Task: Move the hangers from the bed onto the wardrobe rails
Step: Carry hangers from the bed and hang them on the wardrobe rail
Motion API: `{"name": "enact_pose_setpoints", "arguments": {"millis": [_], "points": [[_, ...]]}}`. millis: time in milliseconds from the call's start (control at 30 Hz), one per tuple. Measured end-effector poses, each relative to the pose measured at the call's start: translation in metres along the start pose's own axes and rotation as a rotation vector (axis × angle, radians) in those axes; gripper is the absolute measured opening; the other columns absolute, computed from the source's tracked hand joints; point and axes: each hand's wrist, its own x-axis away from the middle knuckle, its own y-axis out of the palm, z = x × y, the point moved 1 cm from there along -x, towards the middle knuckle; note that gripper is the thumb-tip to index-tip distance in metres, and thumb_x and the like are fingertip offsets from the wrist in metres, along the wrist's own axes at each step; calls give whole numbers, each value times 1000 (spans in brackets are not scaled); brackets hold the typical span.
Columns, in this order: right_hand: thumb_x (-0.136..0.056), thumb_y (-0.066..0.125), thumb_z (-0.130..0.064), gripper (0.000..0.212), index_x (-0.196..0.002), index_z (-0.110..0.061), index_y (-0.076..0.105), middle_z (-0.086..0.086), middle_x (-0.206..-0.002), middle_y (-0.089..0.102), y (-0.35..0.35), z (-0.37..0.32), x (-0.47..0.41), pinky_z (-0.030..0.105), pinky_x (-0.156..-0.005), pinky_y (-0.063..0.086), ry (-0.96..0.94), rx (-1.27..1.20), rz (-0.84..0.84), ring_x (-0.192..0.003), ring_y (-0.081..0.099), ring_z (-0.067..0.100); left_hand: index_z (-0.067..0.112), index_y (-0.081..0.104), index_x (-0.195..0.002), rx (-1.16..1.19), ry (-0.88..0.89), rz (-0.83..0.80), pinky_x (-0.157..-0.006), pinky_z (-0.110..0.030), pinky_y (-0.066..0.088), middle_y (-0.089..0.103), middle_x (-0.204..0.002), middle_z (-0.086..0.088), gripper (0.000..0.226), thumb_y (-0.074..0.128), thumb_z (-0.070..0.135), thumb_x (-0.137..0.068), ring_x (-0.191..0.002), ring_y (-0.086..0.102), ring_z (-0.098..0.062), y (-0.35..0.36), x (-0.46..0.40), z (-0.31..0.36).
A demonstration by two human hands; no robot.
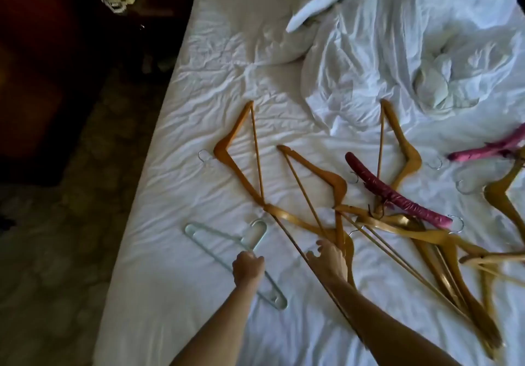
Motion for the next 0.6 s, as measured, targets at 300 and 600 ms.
{"name": "enact_pose_setpoints", "arguments": {"millis": [300, 600], "points": [[-89, 68, -39, 42, -125, -18, 61, 2, -121, 62, 70, -131, -109, 41, -84, 55, -496, 20, 105, -110, 61, 25, 0, 44, -140, 37, -56, 218, -95, -40, 48, 56, -139, -17, 77, 65, 54, -90, -124, 58, -35, 59, -81, -23], [-95, 57, -17, 28, -123, -10, 56, 12, -125, 59, 136, -233, -169, 43, -84, 50, -482, 238, 90, -110, 63, 36, 10, 71, -94, 238, 132, 252, -80, -40, 54, 76, -91, -9, 32, 73, 40, -83, -93, 70, -31, 63, -106, -53]]}}
